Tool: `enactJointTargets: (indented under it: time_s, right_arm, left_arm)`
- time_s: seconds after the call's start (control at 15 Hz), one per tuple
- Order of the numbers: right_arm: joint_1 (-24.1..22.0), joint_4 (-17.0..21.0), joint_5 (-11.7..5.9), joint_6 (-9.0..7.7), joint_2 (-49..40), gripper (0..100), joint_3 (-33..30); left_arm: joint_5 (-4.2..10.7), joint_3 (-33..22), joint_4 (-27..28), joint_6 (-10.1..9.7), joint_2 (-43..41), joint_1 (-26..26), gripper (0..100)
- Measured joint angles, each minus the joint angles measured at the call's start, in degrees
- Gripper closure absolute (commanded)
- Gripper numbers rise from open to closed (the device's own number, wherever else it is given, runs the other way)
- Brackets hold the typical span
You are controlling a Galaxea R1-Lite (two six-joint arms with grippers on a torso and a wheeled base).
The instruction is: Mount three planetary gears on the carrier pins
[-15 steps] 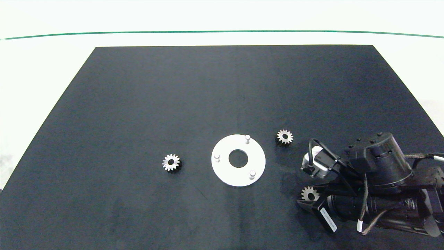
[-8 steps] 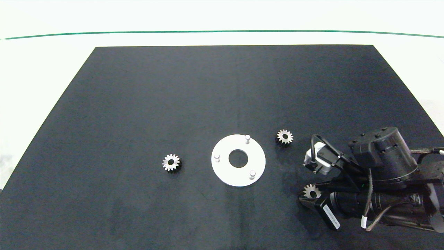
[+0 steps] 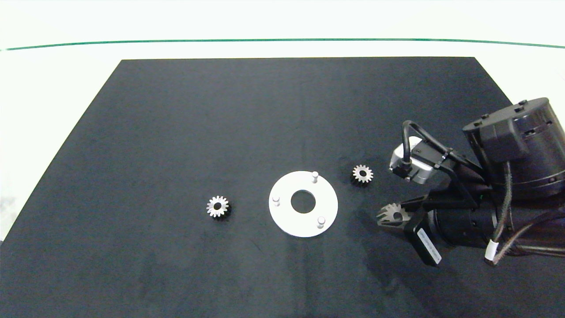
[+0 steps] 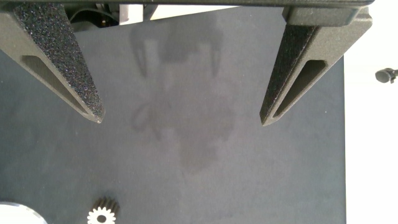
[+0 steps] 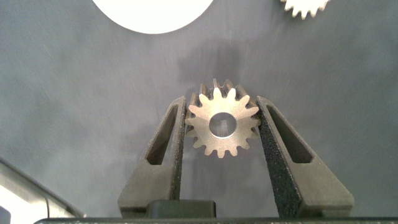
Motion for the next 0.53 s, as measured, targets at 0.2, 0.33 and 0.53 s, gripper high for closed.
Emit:
enactJointTargets:
  time_s: [0.2,0.33,0.53]
  right_arm:
    - [4.02,0.61,-2.77,0.01,2.88,96,-4.08]
    - [5.66,0.71,-3.93,0.00,5.19,96,-6.05]
    - [7.17,0.82,-5.08,-0.20,8.33,96,-7.95]
  left_arm:
    - [0.00,-0.71,-0.02,0.02,0.00,0.02,0]
    - [-0.02,-1.15,-0.02,0.02,0.00,0.13,0]
    - [0.00,-1.38,0.02,0.00,0.02,0.18,0]
